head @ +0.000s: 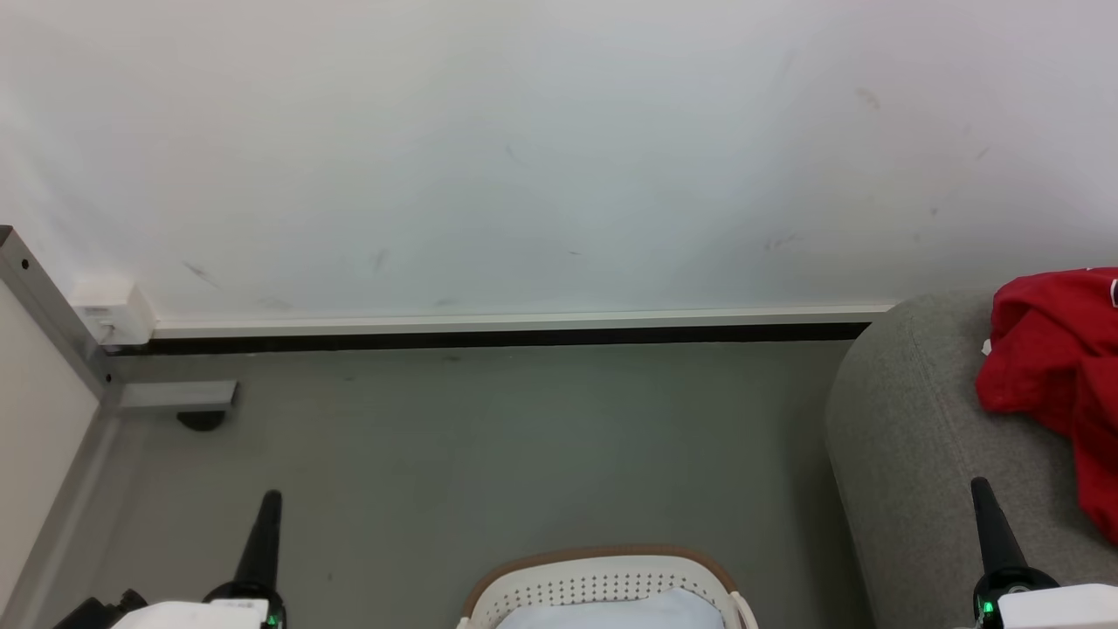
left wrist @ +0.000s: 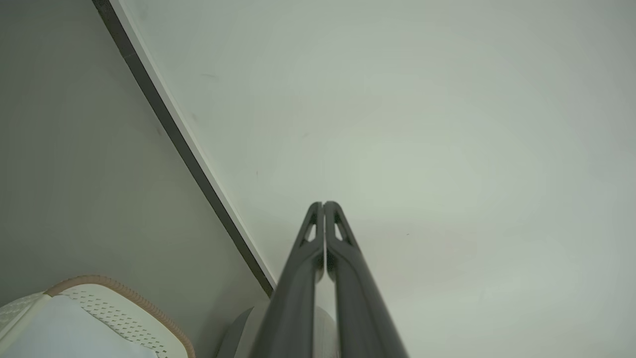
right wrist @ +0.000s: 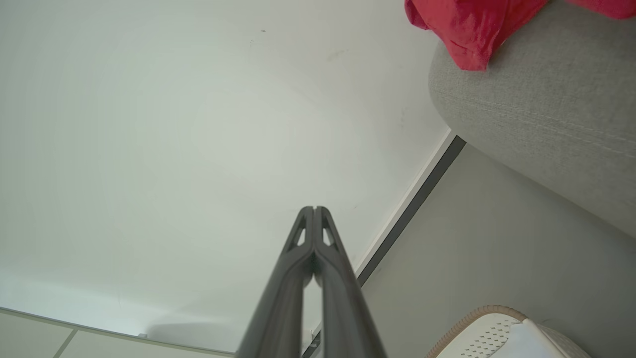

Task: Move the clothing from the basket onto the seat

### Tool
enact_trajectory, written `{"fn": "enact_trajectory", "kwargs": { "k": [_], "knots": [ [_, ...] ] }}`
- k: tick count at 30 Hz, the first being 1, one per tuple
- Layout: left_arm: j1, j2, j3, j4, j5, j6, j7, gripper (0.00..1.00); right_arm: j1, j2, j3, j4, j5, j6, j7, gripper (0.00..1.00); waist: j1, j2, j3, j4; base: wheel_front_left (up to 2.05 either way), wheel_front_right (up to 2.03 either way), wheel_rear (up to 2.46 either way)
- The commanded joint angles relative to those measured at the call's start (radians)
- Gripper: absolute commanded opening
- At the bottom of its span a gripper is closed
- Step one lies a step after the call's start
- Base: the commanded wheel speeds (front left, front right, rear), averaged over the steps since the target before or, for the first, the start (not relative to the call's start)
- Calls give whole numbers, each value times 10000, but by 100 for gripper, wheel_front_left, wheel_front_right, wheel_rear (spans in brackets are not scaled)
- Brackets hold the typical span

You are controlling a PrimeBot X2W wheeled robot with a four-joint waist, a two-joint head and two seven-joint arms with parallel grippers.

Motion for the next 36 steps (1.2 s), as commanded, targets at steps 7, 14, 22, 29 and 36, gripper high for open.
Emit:
{"fn": "enact_trajectory", "kwargs": {
  "k": [7, 14, 22, 29, 36],
  "knots": [
    [-247, 65, 82, -8, -749, 34, 189, 0, -248, -75, -142, -96, 667, -15, 140, 0, -1, -1, 35, 39, 0, 0, 0],
    [-331, 65, 100, 16, -1266, 45, 340, 0, -278, -87, -220, -95, 1215, -16, 268, 0, -1, -1, 70, 77, 0, 0, 0],
    [-431, 64, 123, 43, -1832, 47, 496, 0, -320, -107, -301, -94, 1812, -17, 402, 0, -1, -1, 111, 121, 0, 0, 0],
    [-511, 65, 141, 68, -2294, 51, 643, 0, -369, -121, -377, -92, 2276, -18, 518, 0, -1, -1, 146, 160, 0, 0, 0],
    [-587, 65, 157, 94, -2728, 63, 755, 0, -394, -138, -448, -90, 2700, -20, 629, 0, -1, -1, 182, 198, 0, 0, 0]
  ]
}}
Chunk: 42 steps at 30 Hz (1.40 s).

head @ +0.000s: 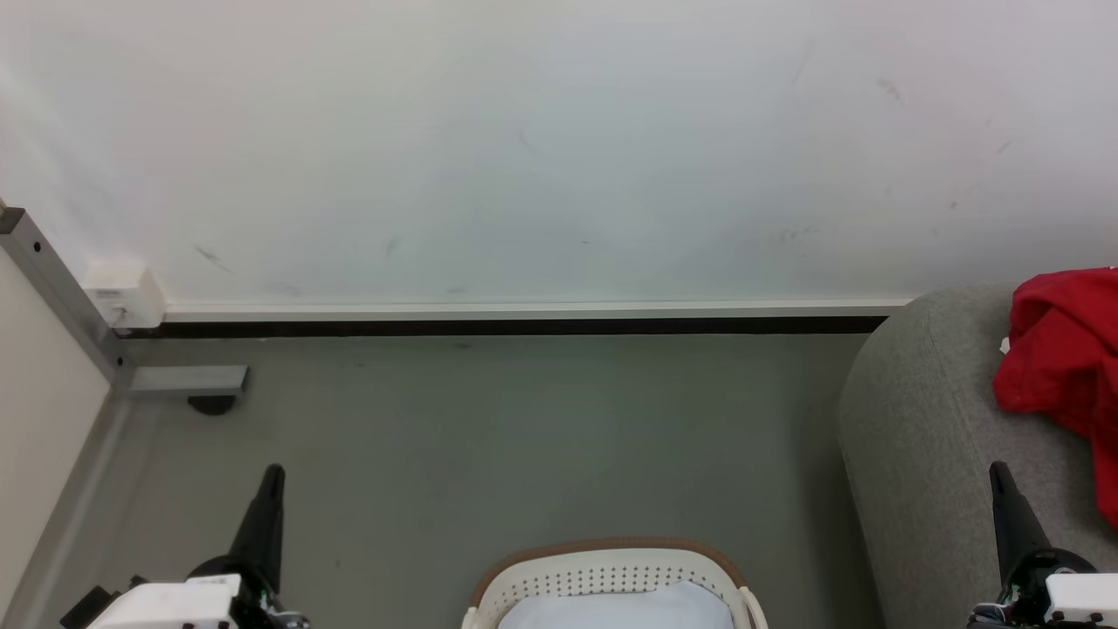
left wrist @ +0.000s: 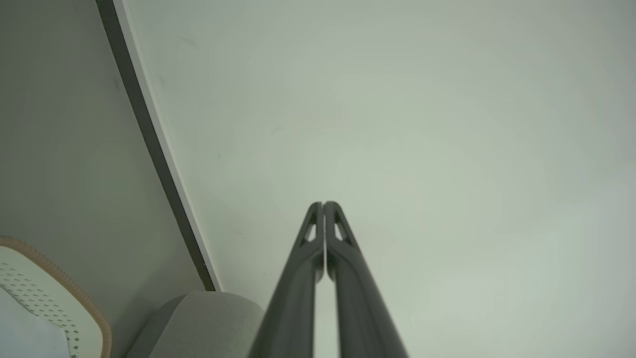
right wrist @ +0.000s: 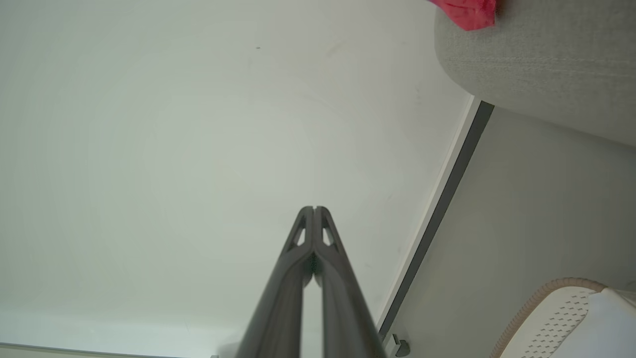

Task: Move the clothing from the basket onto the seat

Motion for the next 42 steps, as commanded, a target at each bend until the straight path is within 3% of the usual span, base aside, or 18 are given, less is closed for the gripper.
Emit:
{"fn": "enact_trajectory", "kwargs": {
  "k": [1, 42],
  "knots": [
    [-146, 61, 33, 4, -166, 19, 45, 0, -136, -70, -68, -60, 169, -20, 75, 0, 0, 0, 6, 7, 0, 0, 0],
    [-184, 60, 44, 19, -478, 18, 139, 0, -124, -129, -35, -64, 510, -21, 71, 0, 0, 0, 33, 36, 0, 0, 0]
  ]
}}
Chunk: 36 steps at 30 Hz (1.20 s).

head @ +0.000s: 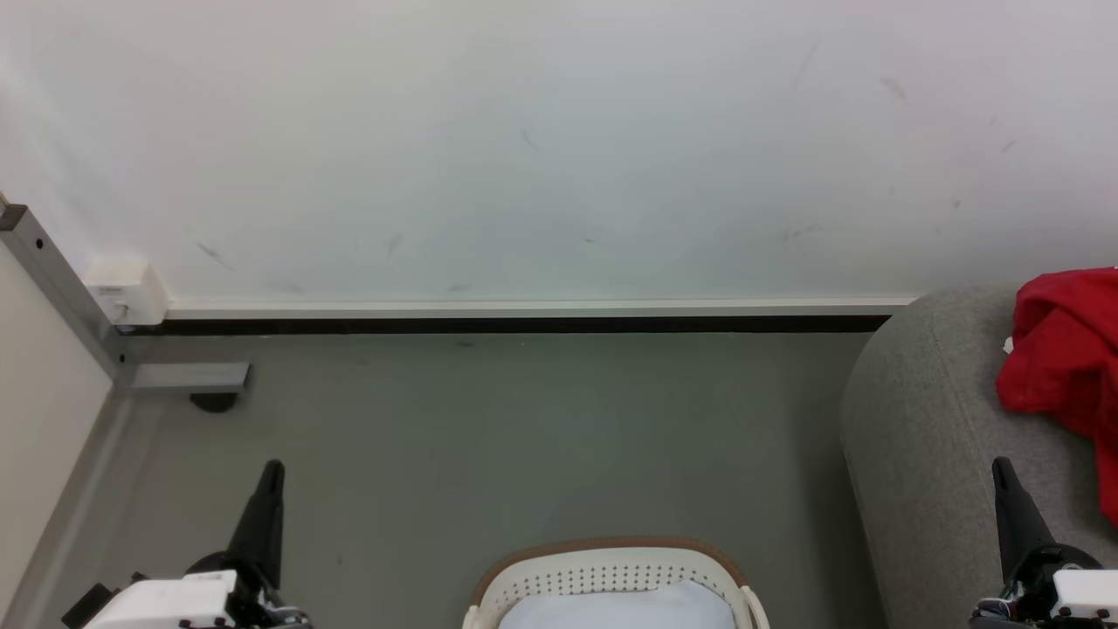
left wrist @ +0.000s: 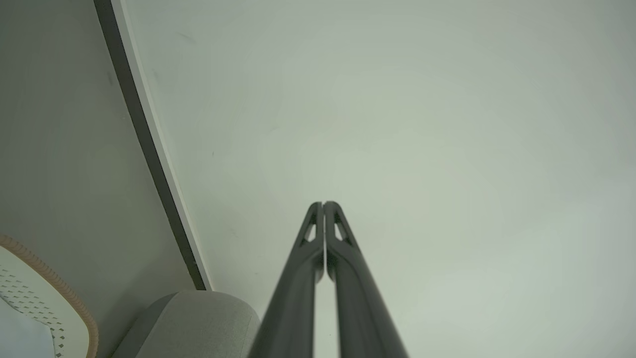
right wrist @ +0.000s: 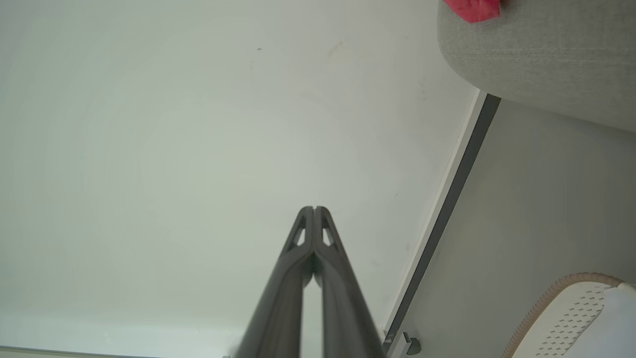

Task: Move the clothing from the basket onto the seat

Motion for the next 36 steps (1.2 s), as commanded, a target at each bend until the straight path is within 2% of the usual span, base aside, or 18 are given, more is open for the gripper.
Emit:
{"fn": "enact_trajectory", "kwargs": {
  "k": [1, 36],
  "knots": [
    [-101, 58, 27, 6, -119, 5, 43, 0, -52, -81, -10, -55, 56, -21, -24, 0, 0, 0, 0, 0, 0, 0, 0],
    [-100, 59, 27, 5, -119, 3, 44, 0, -45, -134, 53, -64, 108, -21, -87, 0, 0, 0, 0, 0, 0, 0, 0]
  ]
}}
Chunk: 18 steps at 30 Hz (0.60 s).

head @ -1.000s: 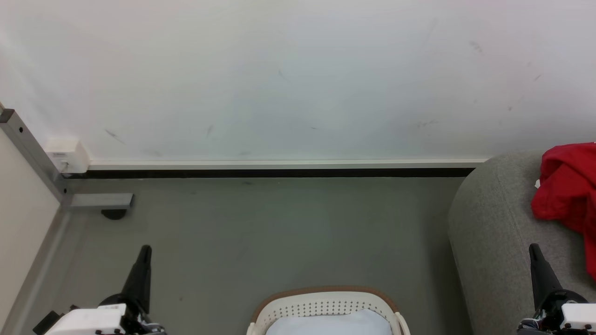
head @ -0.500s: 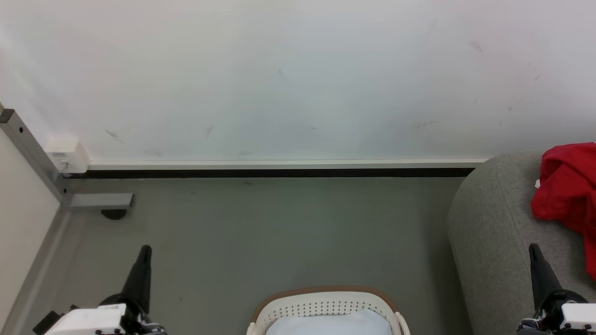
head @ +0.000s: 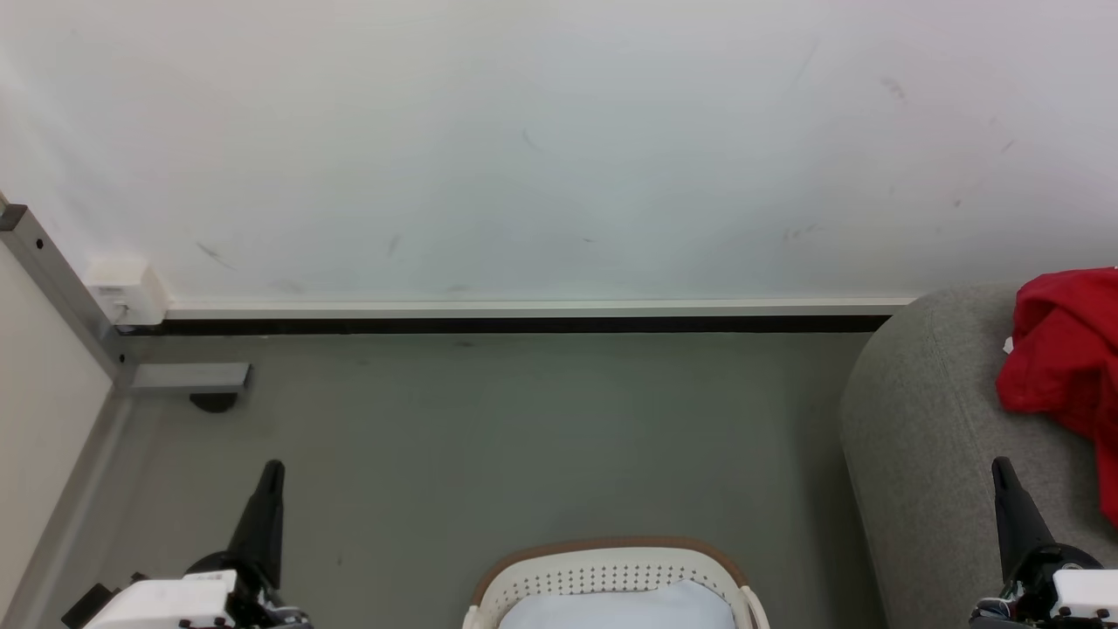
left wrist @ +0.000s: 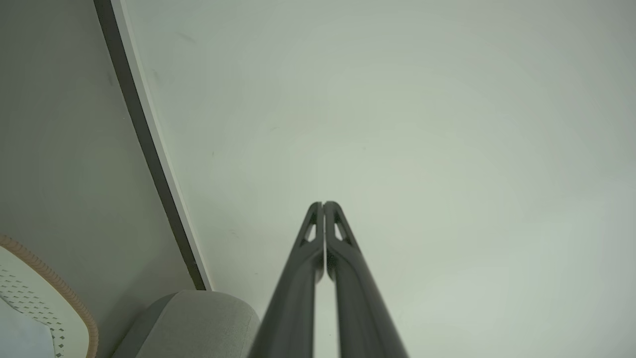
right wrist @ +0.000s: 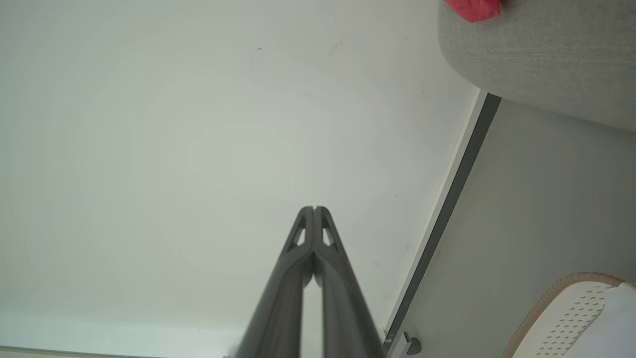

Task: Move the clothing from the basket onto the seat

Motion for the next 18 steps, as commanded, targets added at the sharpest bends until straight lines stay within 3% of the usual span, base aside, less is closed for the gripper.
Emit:
{"fn": "enact_trajectory", "kwargs": {
  "k": [1, 18],
  "knots": [
    [-98, 59, 27, 5, -119, 3, 44, 0, -45, -98, -4, -60, 57, -21, -51, 0, 0, -1, 0, 0, 0, 0, 0],
    [-97, 59, 25, 5, -119, 3, 44, 0, -42, -125, 32, -64, 73, -21, -57, 0, 0, -1, 0, 0, 0, 0, 0]
  ]
}}
